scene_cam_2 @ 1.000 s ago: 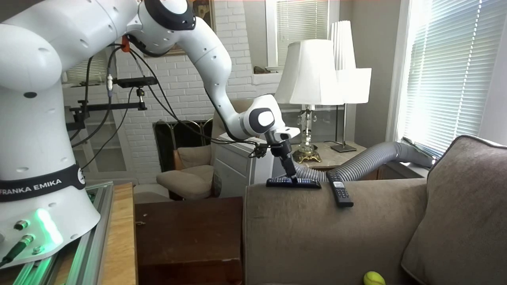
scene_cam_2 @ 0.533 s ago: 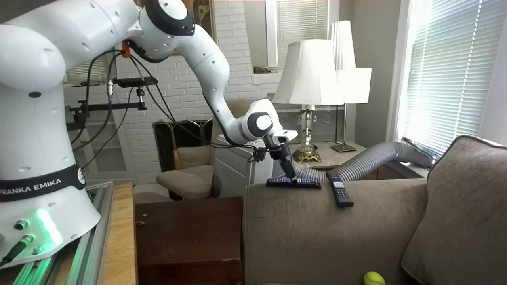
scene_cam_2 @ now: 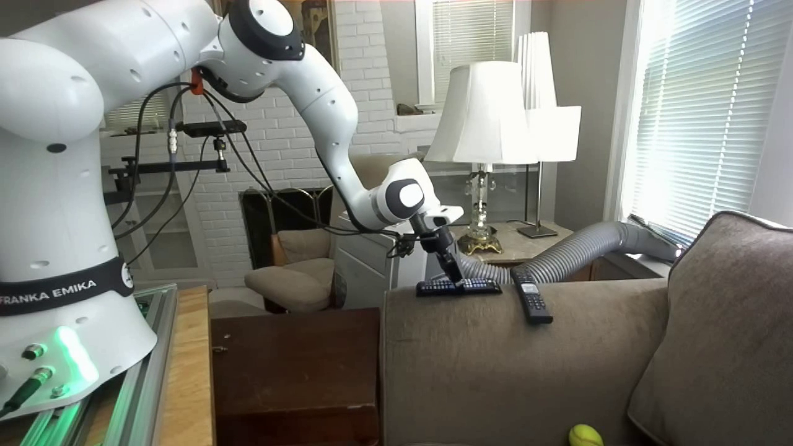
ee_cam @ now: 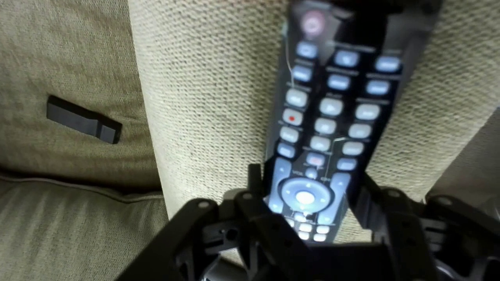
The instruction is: Remove the black remote from the table, put it on the armrest of the sofa, remove the bigger remote from the armrest and put it on the table
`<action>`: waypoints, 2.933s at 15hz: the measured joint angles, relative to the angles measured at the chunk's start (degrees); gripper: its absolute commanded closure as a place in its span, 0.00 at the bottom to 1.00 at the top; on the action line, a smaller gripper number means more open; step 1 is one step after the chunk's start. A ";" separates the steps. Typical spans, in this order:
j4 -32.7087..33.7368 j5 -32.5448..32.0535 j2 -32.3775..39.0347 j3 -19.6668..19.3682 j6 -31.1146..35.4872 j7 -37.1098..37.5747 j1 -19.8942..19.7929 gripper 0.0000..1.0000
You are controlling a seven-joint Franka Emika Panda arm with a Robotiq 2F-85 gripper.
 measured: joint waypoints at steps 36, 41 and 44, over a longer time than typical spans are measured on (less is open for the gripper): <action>-41.89 -11.95 -41.27 33.83 -14.54 -71.40 -26.29 0.72; -44.73 -22.14 -38.53 33.21 -7.47 -73.06 -22.86 0.72; -44.47 -35.78 -34.24 20.99 6.31 -64.70 -13.18 0.72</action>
